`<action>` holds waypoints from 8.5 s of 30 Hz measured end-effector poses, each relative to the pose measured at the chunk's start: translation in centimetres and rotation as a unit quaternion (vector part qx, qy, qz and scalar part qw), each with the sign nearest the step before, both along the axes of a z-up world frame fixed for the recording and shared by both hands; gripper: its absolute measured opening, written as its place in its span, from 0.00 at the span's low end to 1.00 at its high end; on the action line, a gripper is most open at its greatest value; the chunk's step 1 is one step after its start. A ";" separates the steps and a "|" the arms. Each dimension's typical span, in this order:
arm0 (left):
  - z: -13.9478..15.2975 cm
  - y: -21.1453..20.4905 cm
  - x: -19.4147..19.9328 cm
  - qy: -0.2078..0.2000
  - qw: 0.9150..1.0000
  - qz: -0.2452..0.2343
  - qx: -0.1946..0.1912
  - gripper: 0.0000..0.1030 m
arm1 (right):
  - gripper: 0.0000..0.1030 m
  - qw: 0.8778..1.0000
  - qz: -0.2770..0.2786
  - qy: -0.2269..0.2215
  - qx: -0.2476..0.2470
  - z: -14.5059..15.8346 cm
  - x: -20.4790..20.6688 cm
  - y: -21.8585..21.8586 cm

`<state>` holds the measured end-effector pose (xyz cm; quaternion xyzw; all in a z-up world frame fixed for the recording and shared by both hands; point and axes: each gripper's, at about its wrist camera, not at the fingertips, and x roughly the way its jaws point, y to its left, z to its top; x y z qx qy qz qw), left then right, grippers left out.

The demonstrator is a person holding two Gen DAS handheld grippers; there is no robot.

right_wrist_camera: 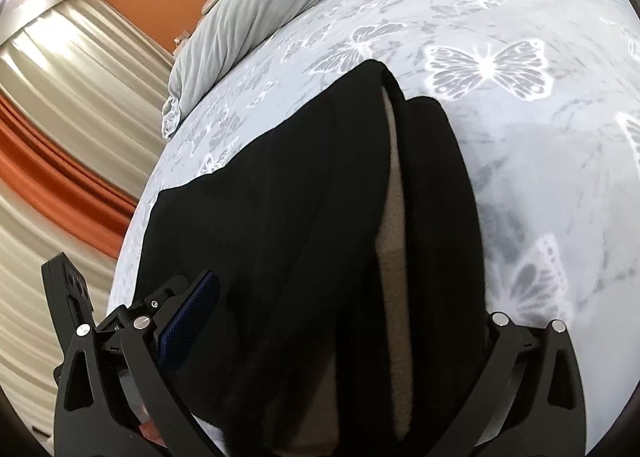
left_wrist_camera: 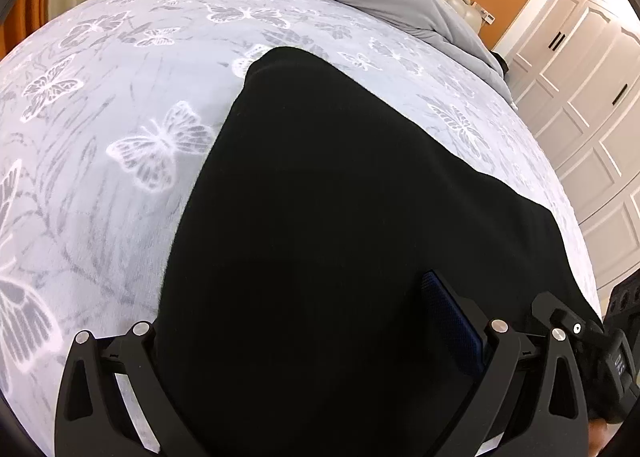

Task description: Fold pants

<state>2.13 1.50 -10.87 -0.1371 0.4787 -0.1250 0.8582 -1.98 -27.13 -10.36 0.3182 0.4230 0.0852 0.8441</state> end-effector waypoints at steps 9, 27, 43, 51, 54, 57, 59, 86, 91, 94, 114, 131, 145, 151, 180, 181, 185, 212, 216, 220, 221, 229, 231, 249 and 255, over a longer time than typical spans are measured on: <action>0.0 1.7 -1.8 0.017 0.997 -0.071 -0.038 0.95 | 0.67 0.998 0.021 0.024 0.057 -0.3 -3.0 -2.0; 1.9 1.8 1.0 0.032 0.996 -0.015 -0.088 0.35 | 0.37 0.998 0.009 0.002 0.068 2.1 -2.2 -0.6; 5.6 0.9 -2.1 0.009 0.997 -0.063 -0.036 0.32 | 0.36 0.998 0.024 -0.039 0.050 5.9 -4.9 0.5; 13.8 0.3 -2.2 -0.118 0.991 -0.052 -0.031 0.32 | 0.36 0.987 0.031 -0.157 0.009 14.4 -5.3 1.1; 17.4 0.1 -2.5 -0.171 0.984 -0.053 -0.025 0.32 | 0.36 0.979 0.036 -0.202 -0.007 17.7 -4.8 1.3; 20.9 -0.4 -2.5 -0.228 0.972 -0.047 -0.009 0.32 | 0.36 0.969 0.041 -0.242 -0.014 20.5 -3.7 1.2; 22.4 -0.6 -2.6 -0.254 0.966 -0.042 -0.004 0.32 | 0.36 0.960 0.040 -0.277 -0.015 22.6 -2.1 1.0; 18.5 -3.8 11.9 -0.221 0.974 -0.009 0.057 0.33 | 0.37 0.973 0.007 -0.232 -0.004 14.8 12.9 -0.5; 16.8 -4.2 12.7 -0.202 0.977 -0.009 0.072 0.33 | 0.37 0.978 0.006 -0.211 -0.002 13.4 13.0 0.1; 16.1 -4.2 13.0 -0.193 0.978 -0.008 0.075 0.33 | 0.37 0.979 0.005 -0.202 0.000 12.7 13.3 0.2; 15.0 -3.9 13.6 -0.183 0.979 -0.004 0.087 0.33 | 0.37 0.981 0.007 -0.192 0.000 12.2 13.5 1.2; 18.8 -2.7 12.5 -0.227 0.972 -0.006 0.059 0.33 | 0.37 0.970 0.013 -0.242 0.027 17.2 13.1 0.0; 25.2 -1.9 19.4 -0.282 0.958 -0.019 0.038 0.35 | 0.37 0.961 0.030 -0.268 0.063 21.2 22.6 -2.7; 22.5 -2.4 24.2 -0.269 0.963 -0.011 0.020 0.35 | 0.38 0.966 0.029 -0.237 0.095 16.1 28.2 -4.2; 2.7 1.1 29.9 -0.054 0.996 0.059 0.025 0.84 | 0.77 0.983 -0.019 -0.080 -0.163 3.7 29.8 -6.1; 2.5 2.2 30.0 -0.049 0.995 0.080 0.021 0.84 | 0.77 0.989 -0.018 -0.062 -0.136 2.8 30.4 -6.7; 1.0 3.0 30.7 -0.021 0.996 0.082 0.001 0.85 | 0.78 1.000 -0.001 0.001 -0.031 -1.2 32.5 -6.4; 3.6 -4.7 25.4 -0.054 0.988 -0.051 0.138 0.76 | 0.30 0.988 0.020 -0.001 -0.155 3.3 26.1 -4.6; 3.9 -4.7 23.2 -0.091 0.982 -0.041 0.160 0.75 | 0.32 0.987 0.016 -0.051 -0.148 8.2 23.3 -3.9; 5.7 -4.6 21.8 -0.100 0.985 -0.042 0.131 0.75 | 0.30 0.980 0.050 -0.003 -0.194 5.9 23.1 -1.6; 6.0 -4.8 21.4 -0.101 0.985 -0.042 0.131 0.75 | 0.29 0.980 0.045 0.010 -0.192 4.4 23.1 -2.0; 6.1 -4.0 18.7 -0.103 0.983 -0.036 0.148 0.77 | 0.40 0.988 0.015 -0.013 -0.155 7.3 20.5 -2.6; 5.3 -3.2 19.1 -0.078 0.988 -0.031 0.128 0.82 | 0.40 0.991 0.016 0.004 -0.136 5.6 21.1 -3.1; 1.1 -1.7 21.5 -0.025 0.993 0.000 0.118 0.86 | 0.12 0.988 0.036 -0.057 -0.137 8.0 22.0 -1.9; 1.2 -1.6 21.5 -0.027 0.993 -0.007 0.111 0.87 | 0.18 0.991 0.027 -0.009 -0.134 2.7 22.5 -3.6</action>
